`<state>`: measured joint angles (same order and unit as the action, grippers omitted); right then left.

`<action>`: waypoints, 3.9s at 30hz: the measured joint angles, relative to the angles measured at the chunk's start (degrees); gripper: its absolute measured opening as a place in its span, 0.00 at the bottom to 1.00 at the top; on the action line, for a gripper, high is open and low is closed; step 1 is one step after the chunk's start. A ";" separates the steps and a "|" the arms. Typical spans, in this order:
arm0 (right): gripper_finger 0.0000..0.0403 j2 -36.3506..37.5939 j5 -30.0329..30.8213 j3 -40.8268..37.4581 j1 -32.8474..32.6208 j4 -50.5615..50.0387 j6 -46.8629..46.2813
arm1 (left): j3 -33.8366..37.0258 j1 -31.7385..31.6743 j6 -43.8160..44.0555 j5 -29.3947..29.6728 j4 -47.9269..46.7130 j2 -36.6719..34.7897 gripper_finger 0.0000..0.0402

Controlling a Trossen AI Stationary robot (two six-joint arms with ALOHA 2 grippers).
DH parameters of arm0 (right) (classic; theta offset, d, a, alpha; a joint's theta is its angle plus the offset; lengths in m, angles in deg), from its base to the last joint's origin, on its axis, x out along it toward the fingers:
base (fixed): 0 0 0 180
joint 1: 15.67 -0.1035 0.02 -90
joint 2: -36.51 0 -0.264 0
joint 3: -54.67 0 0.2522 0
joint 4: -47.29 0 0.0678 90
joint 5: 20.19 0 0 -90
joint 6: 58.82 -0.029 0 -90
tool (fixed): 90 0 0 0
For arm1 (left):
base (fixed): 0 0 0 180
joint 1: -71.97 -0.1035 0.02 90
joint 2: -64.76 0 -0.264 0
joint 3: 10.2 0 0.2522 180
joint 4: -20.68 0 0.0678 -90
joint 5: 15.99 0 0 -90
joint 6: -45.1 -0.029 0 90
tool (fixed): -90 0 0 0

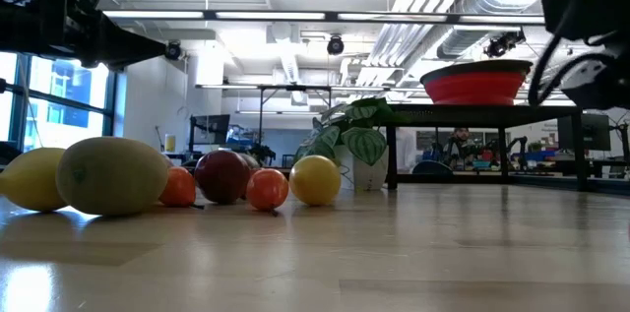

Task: Pick & Place Fruit
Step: Put the lemon into the red colander

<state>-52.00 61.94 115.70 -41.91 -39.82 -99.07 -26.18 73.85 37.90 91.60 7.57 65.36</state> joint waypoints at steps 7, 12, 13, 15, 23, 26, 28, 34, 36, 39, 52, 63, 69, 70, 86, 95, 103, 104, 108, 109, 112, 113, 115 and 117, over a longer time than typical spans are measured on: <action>0.75 0.00 0.06 -2.87 0.00 1.69 0.02 | 0.02 0.00 0.00 0.20 0.01 0.00 0.08; 0.75 0.00 0.45 -4.84 0.00 5.08 0.02 | 0.02 0.01 0.00 0.20 0.01 0.00 0.08; 0.75 0.00 0.47 -5.22 0.02 5.80 0.03 | 0.02 0.01 0.00 0.20 0.01 0.00 0.08; 0.75 0.00 0.44 -5.99 0.00 6.73 0.00 | 0.02 0.01 0.00 0.20 0.01 0.00 0.08; 0.75 0.00 0.97 -8.01 0.00 7.49 -0.44 | 0.02 0.01 0.00 0.17 0.01 0.00 0.08; 0.75 0.00 2.68 -8.01 0.00 8.89 -0.48 | 0.02 0.01 0.00 0.17 0.01 0.00 0.08; 0.75 0.00 3.43 -8.01 0.01 9.94 -0.48 | 0.02 0.01 0.00 0.17 0.01 0.00 0.08; 0.75 0.00 3.34 -7.99 -0.02 10.36 -1.52 | 0.02 -0.01 0.00 0.15 -0.01 0.00 0.08; 0.75 0.00 3.39 -7.99 0.00 10.23 -1.55 | 0.02 0.01 0.00 0.15 -0.01 0.00 0.08; 0.75 0.00 3.42 -7.99 0.00 10.21 -1.57 | 0.02 0.00 0.00 0.15 0.01 0.00 0.08; 0.70 0.00 3.33 -7.96 0.00 10.19 -2.03 | 0.02 0.01 0.00 0.11 0.01 0.00 0.08; 0.56 0.00 3.22 -7.96 0.00 10.17 -2.05 | 0.02 0.00 0.01 -0.12 -0.01 0.00 0.08; 0.51 0.00 3.01 -7.96 -0.02 10.13 -2.14 | 0.02 0.01 0.02 -0.09 -0.01 0.00 0.08; 0.51 0.00 3.01 -7.96 -0.01 10.13 -2.22 | 0.02 0.01 0.00 -0.09 -0.01 0.00 0.08; 0.52 0.00 1.50 -7.96 -0.02 10.39 -3.72 | 0.02 -0.01 0.00 0.00 -0.01 0.00 0.08; 0.50 0.04 -0.16 -7.90 0.00 13.70 -3.52 | 0.02 0.01 0.00 0.20 -0.01 0.02 0.08; 0.52 0.09 -0.10 -7.83 -0.02 14.85 -3.58 | 0.02 0.01 0.00 0.20 0.00 0.00 0.08; 0.51 0.09 -0.09 -7.83 -0.02 14.85 -3.82 | 0.02 0.01 0.00 0.20 -0.01 0.00 0.08; 0.51 0.09 -0.03 -7.85 -0.02 14.85 -6.13 | 0.02 0.01 0.02 0.17 -0.01 0.00 0.08; 0.52 0.09 -0.03 -7.85 -0.02 14.87 -6.63 | 0.02 0.01 0.02 0.17 0.00 0.02 0.08; 0.54 0.09 -0.03 -7.90 -0.02 15.34 -8.27 | 0.02 0.00 0.02 0.17 -0.01 0.01 0.08; 0.54 0.05 -0.20 -7.92 0.00 15.82 -8.60 | 0.02 -0.01 0.00 0.17 -0.01 0.00 0.08; 0.53 0.00 -0.66 -7.90 0.00 16.04 -9.11 | 0.02 0.01 0.02 0.17 -0.01 0.02 0.08; 0.50 0.00 -1.19 -7.92 0.00 16.34 -9.27 | 0.02 -0.01 0.00 0.15 -0.01 0.02 0.08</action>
<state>-52.00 60.75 107.78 -41.91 -23.48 -108.34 -26.16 73.84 37.90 91.75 7.56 65.38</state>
